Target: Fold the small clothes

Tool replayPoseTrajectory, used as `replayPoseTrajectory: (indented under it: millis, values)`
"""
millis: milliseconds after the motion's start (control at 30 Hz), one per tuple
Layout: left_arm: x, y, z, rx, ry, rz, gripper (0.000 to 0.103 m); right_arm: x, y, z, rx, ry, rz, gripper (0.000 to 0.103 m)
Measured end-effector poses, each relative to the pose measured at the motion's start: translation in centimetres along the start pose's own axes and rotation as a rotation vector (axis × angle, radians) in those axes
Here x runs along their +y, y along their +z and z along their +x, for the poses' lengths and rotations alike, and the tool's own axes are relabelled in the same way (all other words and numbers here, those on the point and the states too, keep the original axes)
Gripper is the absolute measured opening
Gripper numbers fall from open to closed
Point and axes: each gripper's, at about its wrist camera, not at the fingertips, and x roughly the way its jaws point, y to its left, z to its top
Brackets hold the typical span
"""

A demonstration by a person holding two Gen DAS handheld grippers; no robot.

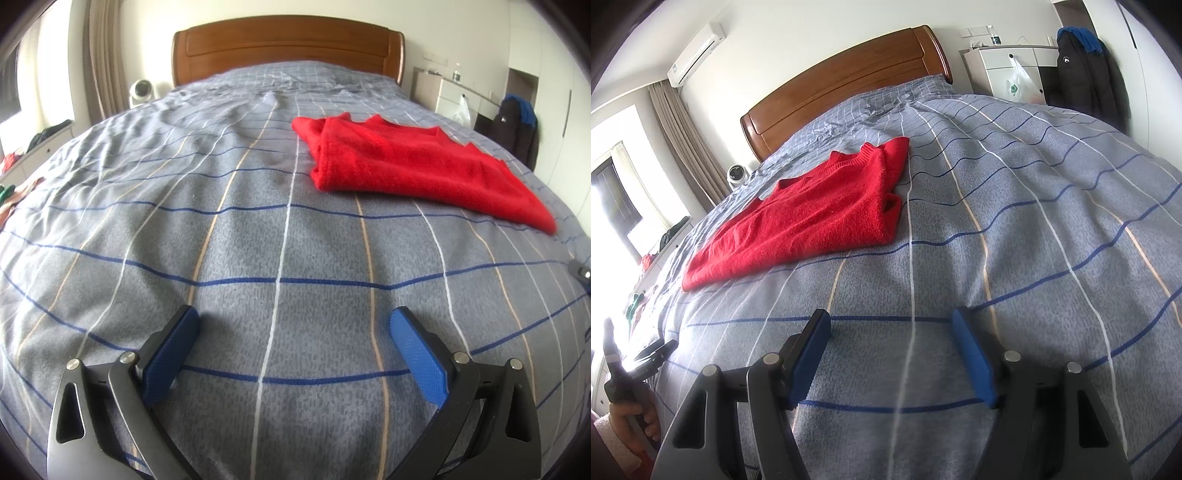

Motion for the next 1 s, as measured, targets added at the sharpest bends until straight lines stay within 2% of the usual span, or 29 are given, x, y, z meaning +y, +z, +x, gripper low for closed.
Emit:
replayPoseTrajectory:
  millis: [300,533,700,867,1000]
  values:
    - [0.1,-0.2,-0.7,0.003,0.001,0.010,0.102,0.0,0.0,0.0,0.000,-0.003,-0.002,0.068]
    - [1.6,-0.1,-2.5,-0.011,0.028,-0.048,0.102,0.0,0.0,0.0,0.000,-0.004,-0.003,0.068]
    - [3.6,-0.2,-1.3,0.002,0.036,-0.119,0.102,-0.1,0.0,0.0,-0.001,-0.006,-0.005,0.068]
    - [3.1,-0.3,-0.9,-0.002,0.057,-0.089,0.103,-0.1,0.0,0.0,0.002,-0.004,-0.001,0.068]
    - [3.0,-0.6,-0.6,-0.006,0.056,-0.071,0.103,0.7,2.0,-0.3,0.097,-0.049,0.034,0.068]
